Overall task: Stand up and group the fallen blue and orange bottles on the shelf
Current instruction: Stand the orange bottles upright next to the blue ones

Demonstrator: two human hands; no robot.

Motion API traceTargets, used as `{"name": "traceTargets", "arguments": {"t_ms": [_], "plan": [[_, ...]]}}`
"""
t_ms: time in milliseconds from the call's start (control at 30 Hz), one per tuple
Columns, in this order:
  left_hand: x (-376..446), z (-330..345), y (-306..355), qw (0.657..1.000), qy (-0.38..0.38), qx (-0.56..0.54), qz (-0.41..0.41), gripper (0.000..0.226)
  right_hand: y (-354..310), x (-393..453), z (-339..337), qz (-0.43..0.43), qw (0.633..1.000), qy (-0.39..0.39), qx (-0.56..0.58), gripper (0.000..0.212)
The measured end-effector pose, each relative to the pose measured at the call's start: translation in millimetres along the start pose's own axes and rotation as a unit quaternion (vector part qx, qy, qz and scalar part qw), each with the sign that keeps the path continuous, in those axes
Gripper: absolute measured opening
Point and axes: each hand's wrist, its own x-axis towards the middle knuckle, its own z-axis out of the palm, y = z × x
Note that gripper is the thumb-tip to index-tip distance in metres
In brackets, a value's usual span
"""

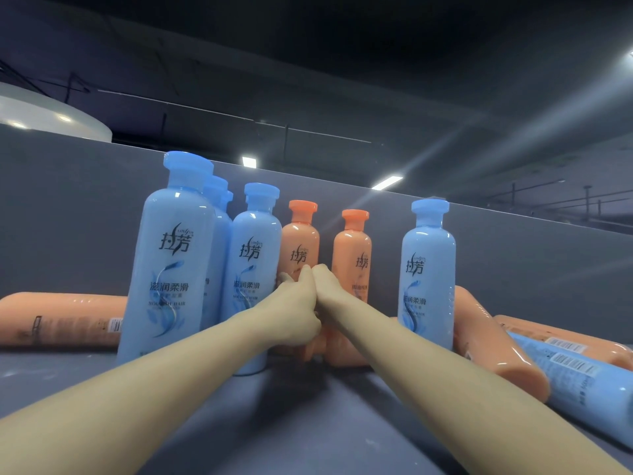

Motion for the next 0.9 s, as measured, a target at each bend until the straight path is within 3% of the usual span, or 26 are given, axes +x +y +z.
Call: {"name": "traceTargets", "arguments": {"t_ms": [400, 667, 900], "plan": [[6.0, 3.6, -4.9, 1.0, -0.001, 0.015, 0.006, 0.083, -1.2, -5.5, -3.6, -0.013, 0.999, -0.038, -0.035, 0.04], [5.5, 4.7, -5.1, 1.0, 0.002, 0.018, 0.004, 0.084, 0.7, 1.8, 1.5, -0.025, 0.997, -0.003, -0.069, 0.039], [5.9, 6.0, -7.0, 1.0, 0.004, 0.015, 0.011, 0.081, 4.8, 9.5, 2.1, -0.015, 1.0, -0.001, -0.022, 0.037]]}}
